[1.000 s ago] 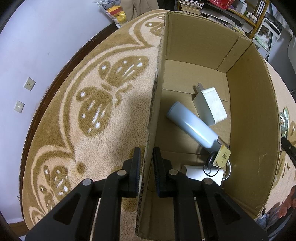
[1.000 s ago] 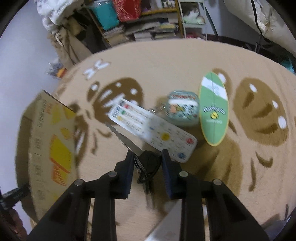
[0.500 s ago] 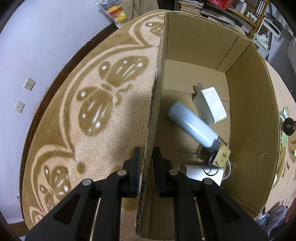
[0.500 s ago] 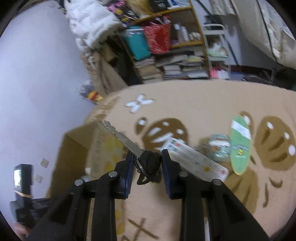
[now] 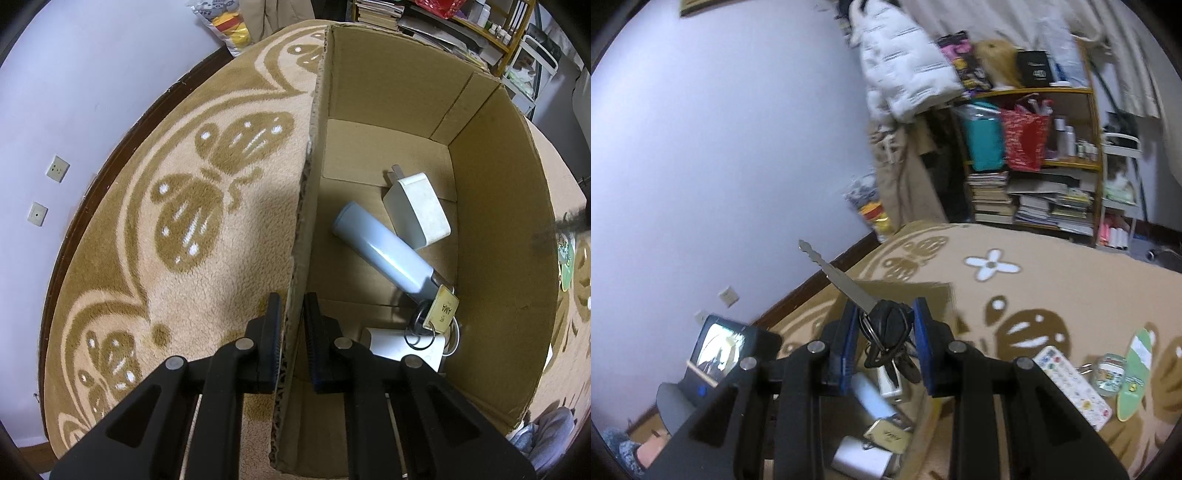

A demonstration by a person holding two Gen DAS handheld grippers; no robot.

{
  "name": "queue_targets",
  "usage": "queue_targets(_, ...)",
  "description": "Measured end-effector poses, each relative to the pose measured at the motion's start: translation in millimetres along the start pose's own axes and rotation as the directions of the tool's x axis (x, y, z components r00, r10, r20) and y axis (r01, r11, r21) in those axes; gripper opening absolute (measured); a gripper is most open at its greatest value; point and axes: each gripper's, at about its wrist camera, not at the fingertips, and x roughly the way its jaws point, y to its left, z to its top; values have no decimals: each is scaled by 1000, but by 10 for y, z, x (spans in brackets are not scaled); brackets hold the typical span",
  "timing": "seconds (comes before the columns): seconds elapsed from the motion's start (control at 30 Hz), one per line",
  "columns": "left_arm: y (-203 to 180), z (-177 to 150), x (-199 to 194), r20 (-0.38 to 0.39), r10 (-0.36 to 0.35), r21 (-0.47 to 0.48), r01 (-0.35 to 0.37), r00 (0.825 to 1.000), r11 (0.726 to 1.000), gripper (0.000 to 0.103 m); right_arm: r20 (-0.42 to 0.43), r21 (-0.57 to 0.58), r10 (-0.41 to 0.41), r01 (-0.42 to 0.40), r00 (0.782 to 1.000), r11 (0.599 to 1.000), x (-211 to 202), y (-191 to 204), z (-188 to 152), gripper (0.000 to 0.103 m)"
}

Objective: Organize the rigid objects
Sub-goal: 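Carry the key ring into the box and release it, then move the right gripper to the white wall plate on the rug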

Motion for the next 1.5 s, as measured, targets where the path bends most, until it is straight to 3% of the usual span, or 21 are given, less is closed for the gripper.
queue_targets(0.17,3,2,-4,-1,-2,-3,2,1000,1000,11,-45,-52,7,-10,999,999,121,144,-153,30)
queue_targets(0.33,20,10,-3,-3,-7,-8,7,1000,1000,12,-22,-69,26,-28,999,997,63,241,-152,30)
queue_targets(0.8,16,0,1,-2,-6,-5,6,1000,1000,12,-152,-32,-111,107,982,994,371,40,-333,35)
queue_targets(0.87,10,-2,0,-1,-4,0,4,1000,1000,12,-158,-40,-124,119,980,992,356,28,-329,41)
queue_targets(1.03,16,-1,-10,1,-8,-5,8,1000,1000,12,-147,-27,-153,150,977,988,256,-29,-339,69)
queue_targets(1.17,20,-3,-15,2,-8,-2,8,1000,1000,12,-175,-8,-199,201,964,980,158,-129,-382,72)
queue_targets(1.33,-8,-27,-53,15,2,21,-2,1000,1000,11,-156,19,-289,295,944,955,-71,-289,-406,97)
queue_targets(1.5,-13,-37,-69,15,1,15,-1,1000,1000,12,-160,24,-380,388,911,921,-250,-447,-462,103)
